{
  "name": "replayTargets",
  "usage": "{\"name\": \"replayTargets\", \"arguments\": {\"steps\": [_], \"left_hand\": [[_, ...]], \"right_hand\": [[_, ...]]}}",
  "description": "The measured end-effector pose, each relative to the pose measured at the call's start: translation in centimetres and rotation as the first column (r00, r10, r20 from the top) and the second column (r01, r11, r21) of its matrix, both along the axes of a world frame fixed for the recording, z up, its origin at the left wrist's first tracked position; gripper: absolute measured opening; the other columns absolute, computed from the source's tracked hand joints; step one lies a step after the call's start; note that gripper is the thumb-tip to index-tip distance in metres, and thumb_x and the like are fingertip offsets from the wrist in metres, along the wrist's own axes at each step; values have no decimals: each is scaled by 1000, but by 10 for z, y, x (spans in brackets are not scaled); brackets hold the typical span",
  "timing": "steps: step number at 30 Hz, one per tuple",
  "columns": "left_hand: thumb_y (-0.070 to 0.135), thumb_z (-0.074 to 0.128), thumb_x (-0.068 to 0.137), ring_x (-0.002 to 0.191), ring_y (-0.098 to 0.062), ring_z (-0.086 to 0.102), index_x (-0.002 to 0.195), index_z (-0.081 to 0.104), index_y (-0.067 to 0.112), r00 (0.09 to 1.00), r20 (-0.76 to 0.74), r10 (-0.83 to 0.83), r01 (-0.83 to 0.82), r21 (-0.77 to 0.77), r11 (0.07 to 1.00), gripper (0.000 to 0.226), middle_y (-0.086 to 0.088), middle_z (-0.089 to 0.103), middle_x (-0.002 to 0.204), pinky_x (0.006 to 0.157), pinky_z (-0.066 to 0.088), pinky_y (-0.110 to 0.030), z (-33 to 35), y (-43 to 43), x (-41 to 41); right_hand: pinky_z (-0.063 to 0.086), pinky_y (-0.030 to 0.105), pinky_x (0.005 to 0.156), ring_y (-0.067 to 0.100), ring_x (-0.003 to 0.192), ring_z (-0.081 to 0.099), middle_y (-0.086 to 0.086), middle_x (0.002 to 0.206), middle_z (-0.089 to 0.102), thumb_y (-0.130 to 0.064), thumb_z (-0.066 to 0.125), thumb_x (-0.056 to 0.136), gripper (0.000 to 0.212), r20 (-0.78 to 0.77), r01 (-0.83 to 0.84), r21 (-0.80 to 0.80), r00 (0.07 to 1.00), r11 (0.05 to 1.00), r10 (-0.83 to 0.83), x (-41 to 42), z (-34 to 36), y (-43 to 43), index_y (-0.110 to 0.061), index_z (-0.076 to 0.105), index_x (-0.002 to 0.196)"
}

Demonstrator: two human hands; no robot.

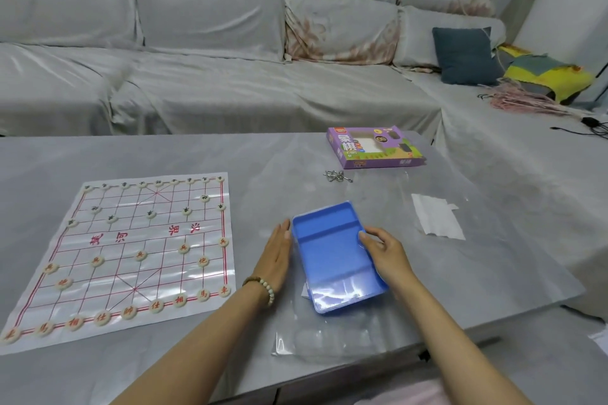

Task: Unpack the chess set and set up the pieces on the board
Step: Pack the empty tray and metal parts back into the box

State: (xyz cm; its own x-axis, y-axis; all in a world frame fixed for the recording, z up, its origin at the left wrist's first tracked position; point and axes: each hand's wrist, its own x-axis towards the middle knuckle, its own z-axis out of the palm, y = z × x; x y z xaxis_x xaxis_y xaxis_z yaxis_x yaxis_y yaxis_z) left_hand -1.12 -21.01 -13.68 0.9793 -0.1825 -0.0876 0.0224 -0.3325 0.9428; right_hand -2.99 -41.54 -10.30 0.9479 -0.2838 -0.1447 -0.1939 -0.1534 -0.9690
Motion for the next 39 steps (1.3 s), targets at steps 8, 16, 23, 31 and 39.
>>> {"name": "replayTargets", "arguments": {"steps": [8, 16, 23, 31, 39], "left_hand": [[50, 15, 95, 141, -1, 10, 145, 13, 32, 996, 78, 41, -39, -31, 999, 53, 15, 14, 153, 115, 6, -21, -9, -3, -2], [39, 25, 99, 143, -6, -2, 148, 6, 26, 993, 118, -18, 3, 126, 992, 55, 9, 3, 156, 111, 0, -19, -17, -3, 2], [35, 32, 99, 144, -14, -5, 149, 3, 18, 984, 147, -96, 29, 399, 916, 60, 3, -1, 157, 114, 1, -25, -17, -2, 9], [43, 20, 99, 144, -17, -11, 149, 0, 21, 973, 139, -187, 44, 680, 732, 57, 4, -8, 157, 116, -6, -34, -10, -8, 6], [48, 17, 98, 144, -17, -12, 149, 5, 29, 964, 143, -226, 45, 747, 663, 55, 5, -4, 157, 115, -11, -36, -4, -10, 26]], "right_hand": [[51, 35, 80, 22, 94, 63, 6, 104, 64, -30, 49, 96, 18, -45, 10, -209, 999, 978, -20, 4, -19, 15, -16, 53, 106], [45, 24, 70, 13, 89, 59, -3, 98, 61, -34, 48, 96, 21, 29, 62, -442, 998, 895, -55, -6, -25, 19, -17, 59, 102], [30, 28, 99, 19, 119, 40, 1, 125, 41, -37, 49, 95, 42, 17, -10, -746, 999, 665, 34, -7, -39, 18, -23, 47, 135], [34, 31, 105, 18, 140, 27, -2, 159, 6, -43, 34, 99, 52, -130, -184, -757, 983, 627, 132, -9, -38, 23, -30, 22, 148], [17, 18, 107, 11, 142, 21, -3, 156, 18, -37, 45, 97, 50, -45, -157, -434, 987, 887, 153, 30, -25, 8, -21, 34, 144]]}}
